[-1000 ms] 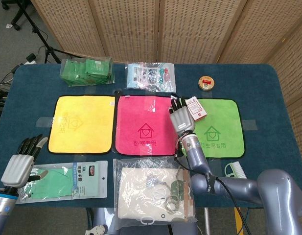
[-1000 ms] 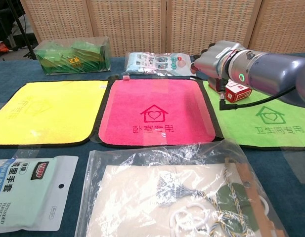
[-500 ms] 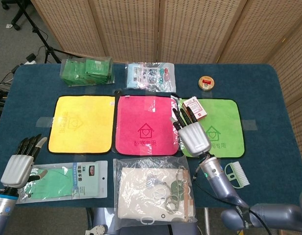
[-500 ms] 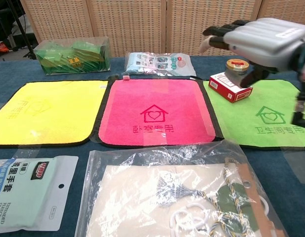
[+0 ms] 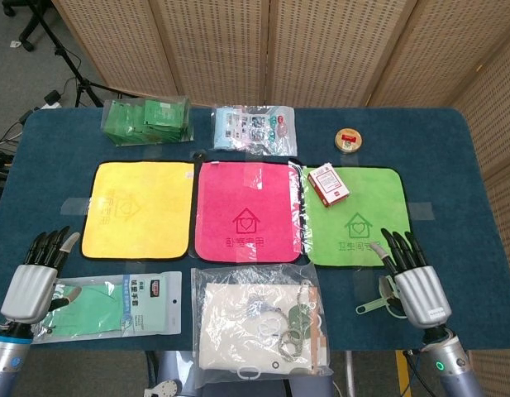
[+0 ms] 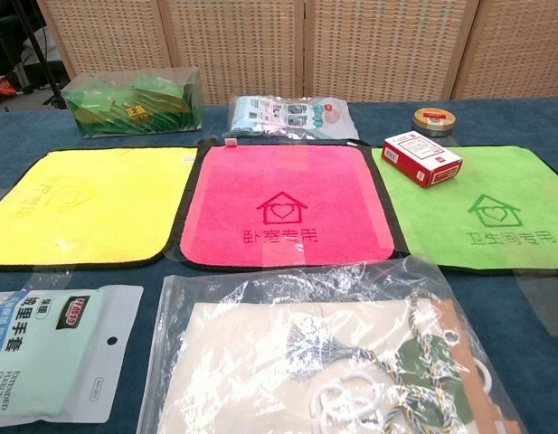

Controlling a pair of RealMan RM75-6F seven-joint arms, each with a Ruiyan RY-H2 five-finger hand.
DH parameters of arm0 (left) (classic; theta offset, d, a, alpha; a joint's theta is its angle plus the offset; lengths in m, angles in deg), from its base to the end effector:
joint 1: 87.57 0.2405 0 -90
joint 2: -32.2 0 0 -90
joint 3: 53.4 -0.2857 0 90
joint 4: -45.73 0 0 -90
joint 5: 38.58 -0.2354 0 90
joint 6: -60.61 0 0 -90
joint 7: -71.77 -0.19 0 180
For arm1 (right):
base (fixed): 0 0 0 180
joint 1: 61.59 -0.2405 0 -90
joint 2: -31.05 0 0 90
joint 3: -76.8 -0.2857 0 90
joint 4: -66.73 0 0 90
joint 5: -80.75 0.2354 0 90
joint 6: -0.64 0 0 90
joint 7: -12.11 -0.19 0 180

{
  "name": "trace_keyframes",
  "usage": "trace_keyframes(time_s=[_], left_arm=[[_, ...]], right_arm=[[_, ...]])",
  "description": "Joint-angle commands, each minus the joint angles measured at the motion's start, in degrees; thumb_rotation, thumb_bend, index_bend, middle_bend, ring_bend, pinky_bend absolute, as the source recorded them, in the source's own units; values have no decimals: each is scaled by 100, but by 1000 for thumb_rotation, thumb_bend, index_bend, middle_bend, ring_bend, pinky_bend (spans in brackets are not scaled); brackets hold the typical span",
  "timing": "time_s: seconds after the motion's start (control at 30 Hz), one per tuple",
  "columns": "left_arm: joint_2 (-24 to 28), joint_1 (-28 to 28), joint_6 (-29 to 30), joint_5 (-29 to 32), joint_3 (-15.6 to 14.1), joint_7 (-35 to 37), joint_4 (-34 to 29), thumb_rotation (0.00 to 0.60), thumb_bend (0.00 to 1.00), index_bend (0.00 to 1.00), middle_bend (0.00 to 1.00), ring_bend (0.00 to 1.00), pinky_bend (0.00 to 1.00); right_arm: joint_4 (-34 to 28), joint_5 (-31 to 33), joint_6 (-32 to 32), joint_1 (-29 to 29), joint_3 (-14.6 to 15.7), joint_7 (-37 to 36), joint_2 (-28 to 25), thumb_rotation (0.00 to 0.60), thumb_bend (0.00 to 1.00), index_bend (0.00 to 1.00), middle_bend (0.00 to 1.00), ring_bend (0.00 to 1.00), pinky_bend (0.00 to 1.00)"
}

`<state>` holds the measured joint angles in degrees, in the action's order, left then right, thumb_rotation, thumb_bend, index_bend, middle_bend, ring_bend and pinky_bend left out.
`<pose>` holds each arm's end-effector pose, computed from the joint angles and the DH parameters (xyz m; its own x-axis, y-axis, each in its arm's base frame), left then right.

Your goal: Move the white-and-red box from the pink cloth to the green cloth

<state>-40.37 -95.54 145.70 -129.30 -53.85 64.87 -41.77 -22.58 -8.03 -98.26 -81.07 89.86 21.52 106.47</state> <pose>-0.3272 0.2349 0.0873 0.4592 0.0278 0.8879 0.8804 -0.1475 -0.4507 -0.2788 -0.2432 0.0789 0.4205 0.0697 0.9046 -0.8570 -0.2969 0.4212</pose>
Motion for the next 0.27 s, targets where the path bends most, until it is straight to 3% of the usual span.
trace_keyframes(time_s=[0.03, 0.27], left_arm=[[-12, 4, 13, -37, -14, -26, -1, 600, 155, 4, 0, 0, 0], [-36, 10, 8, -24, -2, -94, -7, 600, 155, 1, 0, 0, 0]], right_arm=[[283, -185, -154, 266, 50, -287, 9, 600, 569, 148, 0, 0, 0], [461, -376, -249, 507, -76, -416, -31, 600, 569, 139, 0, 0, 0]])
